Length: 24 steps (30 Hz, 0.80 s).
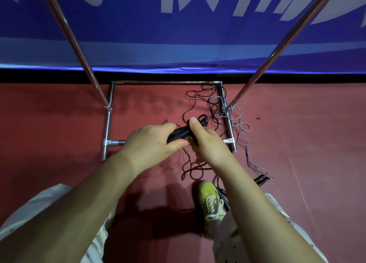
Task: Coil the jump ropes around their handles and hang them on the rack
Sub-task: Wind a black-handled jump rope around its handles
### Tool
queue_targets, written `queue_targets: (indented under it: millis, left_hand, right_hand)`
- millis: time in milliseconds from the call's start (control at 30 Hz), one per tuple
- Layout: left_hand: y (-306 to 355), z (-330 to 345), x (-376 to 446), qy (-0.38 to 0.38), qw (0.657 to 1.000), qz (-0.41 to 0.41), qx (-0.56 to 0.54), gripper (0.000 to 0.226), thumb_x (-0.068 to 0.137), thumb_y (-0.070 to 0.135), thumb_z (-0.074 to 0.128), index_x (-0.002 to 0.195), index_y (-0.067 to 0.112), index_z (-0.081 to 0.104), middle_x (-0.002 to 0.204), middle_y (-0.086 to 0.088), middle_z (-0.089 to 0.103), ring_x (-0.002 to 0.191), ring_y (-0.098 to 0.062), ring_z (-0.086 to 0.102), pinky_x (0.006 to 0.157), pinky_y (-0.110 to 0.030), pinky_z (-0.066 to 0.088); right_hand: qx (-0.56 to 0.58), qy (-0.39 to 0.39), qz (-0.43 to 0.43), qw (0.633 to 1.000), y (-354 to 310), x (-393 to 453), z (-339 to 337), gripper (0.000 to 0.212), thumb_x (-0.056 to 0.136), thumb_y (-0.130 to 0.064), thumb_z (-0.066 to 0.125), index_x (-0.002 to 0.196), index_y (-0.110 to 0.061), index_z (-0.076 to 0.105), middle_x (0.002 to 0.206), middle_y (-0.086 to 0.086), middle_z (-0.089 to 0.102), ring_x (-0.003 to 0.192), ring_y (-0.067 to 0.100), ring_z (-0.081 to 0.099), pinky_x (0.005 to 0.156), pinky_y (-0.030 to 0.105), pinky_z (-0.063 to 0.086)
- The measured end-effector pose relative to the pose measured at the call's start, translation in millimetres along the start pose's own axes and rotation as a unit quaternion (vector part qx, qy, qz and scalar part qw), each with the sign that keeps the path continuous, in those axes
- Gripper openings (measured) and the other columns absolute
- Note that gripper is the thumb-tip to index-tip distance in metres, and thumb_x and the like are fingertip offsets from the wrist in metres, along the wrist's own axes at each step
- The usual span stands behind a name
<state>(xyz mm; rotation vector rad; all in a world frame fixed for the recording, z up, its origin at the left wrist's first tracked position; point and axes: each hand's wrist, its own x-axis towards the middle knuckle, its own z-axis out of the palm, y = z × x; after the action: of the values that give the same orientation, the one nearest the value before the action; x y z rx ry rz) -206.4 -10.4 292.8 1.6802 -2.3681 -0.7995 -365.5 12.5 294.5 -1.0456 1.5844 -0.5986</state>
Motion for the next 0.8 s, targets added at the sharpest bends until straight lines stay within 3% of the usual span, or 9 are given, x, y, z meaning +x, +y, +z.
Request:
queue_targets:
  millis: [100,167,233,267,333,433,533,667,800]
  left_hand:
    - [-5,-6,3,-0.108,0.963,-0.039,-0.244,0.042,0.073,0.061,0.06,0.087,0.022,0.06,0.069,0.006,0.062,0.062,-0.014,0.057,0.06,-0.032,0.045]
    - [-6,-11,2,-0.234,0.851,-0.096,-0.461,0.052,0.075,0.062,0.046,0.093,0.016,0.063,0.084,-0.008,0.069,0.066,-0.016,0.063,0.055,-0.026,0.047]
    - [-6,-12,0,-0.347,0.736,-0.115,-0.569,0.073,0.076,0.07,0.03,0.098,0.009,0.064,0.092,-0.017,0.071,0.076,-0.025,0.069,0.059,-0.027,0.052]
    - [-4,-10,-2,-0.379,0.702,-0.111,-0.593,0.081,0.077,0.074,0.026,0.1,0.006,0.064,0.089,-0.016,0.071,0.076,-0.026,0.069,0.06,-0.028,0.053]
    - [3,-5,-4,-0.391,0.675,-0.108,-0.616,0.085,0.079,0.078,0.023,0.095,0.005,0.065,0.07,-0.009,0.065,0.062,-0.023,0.062,0.057,-0.027,0.047]
    - [13,-3,-4,-0.344,0.691,-0.138,-0.62,0.072,0.075,0.073,0.027,0.074,0.009,0.06,0.052,-0.002,0.044,0.046,-0.018,0.043,0.049,-0.025,0.031]
    - [16,2,-4,-0.237,0.799,-0.159,-0.53,0.064,0.087,0.067,0.027,0.071,0.012,0.054,0.048,0.001,0.041,0.041,-0.017,0.04,0.044,-0.021,0.025]
    - [15,12,-2,-0.142,0.91,-0.136,-0.366,0.06,0.097,0.056,0.026,0.072,0.01,0.054,0.047,0.003,0.045,0.042,-0.017,0.044,0.043,-0.022,0.032]
    - [9,12,3,-0.104,0.931,-0.124,-0.326,0.064,0.082,0.063,0.027,0.072,0.008,0.058,0.049,0.003,0.051,0.049,-0.022,0.048,0.059,-0.033,0.041]
  right_hand:
    - [0.05,0.0,-0.033,0.998,-2,0,-1,0.057,0.093,-0.055,0.041,0.045,-0.023,0.042,0.042,-0.012,0.028,0.039,0.007,0.023,0.049,0.029,0.02]
    - [0.101,-0.013,-0.061,0.993,-3,-2,-2,0.051,0.086,-0.051,0.04,0.043,-0.025,0.047,0.042,-0.012,0.028,0.041,0.008,0.023,0.048,0.028,0.019]
    - [0.144,-0.021,-0.086,0.986,-3,-4,-3,0.041,0.082,-0.048,0.041,0.051,-0.024,0.052,0.044,-0.009,0.035,0.043,0.01,0.028,0.05,0.029,0.021]
    - [0.161,-0.026,-0.092,0.982,-2,-4,-3,0.038,0.08,-0.049,0.044,0.059,-0.02,0.053,0.045,-0.005,0.039,0.044,0.014,0.032,0.05,0.029,0.022]
    - [0.182,-0.035,-0.091,0.978,-1,-4,-4,0.044,0.077,-0.052,0.045,0.07,-0.009,0.05,0.044,0.002,0.043,0.043,0.017,0.037,0.05,0.03,0.024]
    - [0.153,-0.031,-0.082,0.984,-4,-4,-7,0.039,0.081,-0.056,0.041,0.064,-0.021,0.049,0.046,-0.007,0.037,0.041,0.01,0.033,0.048,0.026,0.021]
    - [0.013,-0.024,-0.077,0.997,-3,-2,-9,0.051,0.1,-0.05,0.029,0.06,-0.024,0.048,0.047,-0.015,0.042,0.038,0.0,0.036,0.047,0.017,0.027]
    - [-0.111,0.004,-0.068,0.992,-2,0,-6,0.051,0.102,-0.047,0.02,0.061,-0.024,0.04,0.053,-0.011,0.039,0.044,0.002,0.035,0.052,0.022,0.024]
    - [-0.115,0.011,-0.009,0.993,0,2,-1,0.066,0.098,-0.058,0.018,0.062,-0.013,0.051,0.055,-0.003,0.047,0.05,0.013,0.045,0.058,0.035,0.045]
